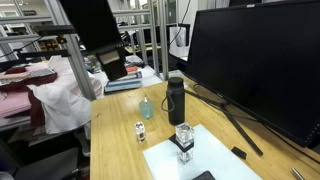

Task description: Take the small silver lid off the transparent object

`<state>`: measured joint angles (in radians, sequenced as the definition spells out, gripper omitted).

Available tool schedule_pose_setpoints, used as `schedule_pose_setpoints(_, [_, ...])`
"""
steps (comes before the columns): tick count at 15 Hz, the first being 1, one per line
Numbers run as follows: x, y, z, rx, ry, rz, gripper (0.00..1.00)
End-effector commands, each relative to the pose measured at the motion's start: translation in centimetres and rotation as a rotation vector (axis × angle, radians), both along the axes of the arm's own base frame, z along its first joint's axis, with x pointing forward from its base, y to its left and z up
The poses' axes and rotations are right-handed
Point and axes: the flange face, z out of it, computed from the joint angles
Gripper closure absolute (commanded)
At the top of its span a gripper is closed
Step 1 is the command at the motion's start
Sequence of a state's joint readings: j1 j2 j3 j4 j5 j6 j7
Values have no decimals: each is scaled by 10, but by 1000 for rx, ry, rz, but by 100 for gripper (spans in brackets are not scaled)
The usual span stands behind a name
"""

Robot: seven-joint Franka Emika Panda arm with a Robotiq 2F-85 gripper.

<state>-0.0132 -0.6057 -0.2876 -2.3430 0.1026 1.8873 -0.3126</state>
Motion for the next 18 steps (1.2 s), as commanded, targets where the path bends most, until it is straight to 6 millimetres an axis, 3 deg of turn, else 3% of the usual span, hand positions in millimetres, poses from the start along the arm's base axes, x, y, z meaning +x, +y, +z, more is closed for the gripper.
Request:
schedule_pose_setpoints(1, [0,0,1,0,0,0,0])
schedule_pose_setpoints(3, [4,2,-1,1,1,1,0])
schedule_pose_setpoints(8, [37,41,-23,-98,-18,67,0])
schedule_pose_setpoints(12, [70,76,-61,-184,-14,146,0])
schedule_pose_setpoints(14, [77,88,-83,-273,26,193,0])
schedule_pose_setpoints(18, [77,89,-84,-219,42,178,0])
